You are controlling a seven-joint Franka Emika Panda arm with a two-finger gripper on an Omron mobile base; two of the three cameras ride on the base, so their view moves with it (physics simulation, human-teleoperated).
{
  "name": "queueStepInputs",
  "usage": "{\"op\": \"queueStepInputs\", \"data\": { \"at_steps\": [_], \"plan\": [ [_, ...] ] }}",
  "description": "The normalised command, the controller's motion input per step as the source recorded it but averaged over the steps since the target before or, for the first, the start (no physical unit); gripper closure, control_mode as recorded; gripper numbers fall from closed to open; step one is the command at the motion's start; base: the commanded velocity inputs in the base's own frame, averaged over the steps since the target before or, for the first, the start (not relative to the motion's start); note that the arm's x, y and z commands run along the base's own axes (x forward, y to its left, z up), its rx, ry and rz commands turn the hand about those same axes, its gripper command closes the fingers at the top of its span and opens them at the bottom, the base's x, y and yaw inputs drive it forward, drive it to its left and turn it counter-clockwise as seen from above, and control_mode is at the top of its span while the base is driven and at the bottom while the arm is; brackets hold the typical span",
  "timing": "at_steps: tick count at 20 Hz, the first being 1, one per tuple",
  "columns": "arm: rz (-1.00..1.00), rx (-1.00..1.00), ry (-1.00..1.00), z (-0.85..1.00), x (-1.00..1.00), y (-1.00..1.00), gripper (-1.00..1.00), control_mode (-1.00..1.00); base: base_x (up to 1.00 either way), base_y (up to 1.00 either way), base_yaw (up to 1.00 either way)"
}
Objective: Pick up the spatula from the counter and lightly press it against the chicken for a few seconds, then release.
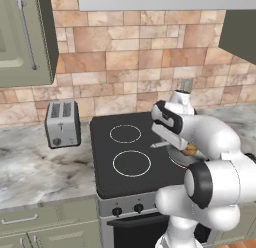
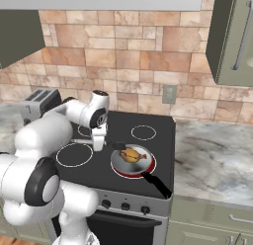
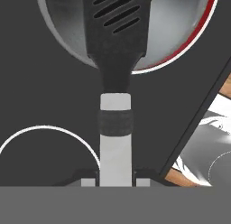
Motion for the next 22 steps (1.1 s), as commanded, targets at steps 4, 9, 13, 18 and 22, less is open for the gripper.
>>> {"op": "queueStepInputs", "data": {
  "at_steps": [4, 9, 13, 18, 22],
  "plan": [
    [-0.06, 0.03, 0.07, 0.0, 0.18, -0.29, 1.0, -1.0, 0.0, 0.0, 0.0],
    [-0.02, 0.02, 0.05, 0.0, 0.15, -0.18, 1.0, -1.0, 0.0, 0.0, 0.0],
    [0.0, 0.02, 0.02, 0.0, 0.12, -0.09, 1.0, -1.0, 0.0, 0.0, 0.0],
    [0.0, 0.01, 0.02, -0.02, 0.12, -0.05, 1.0, -1.0, 0.0, 0.0, 0.0],
    [0.0, 0.0, 0.0, -0.09, 0.11, -0.03, 1.0, -1.0, 0.0, 0.0, 0.0]
  ]
}}
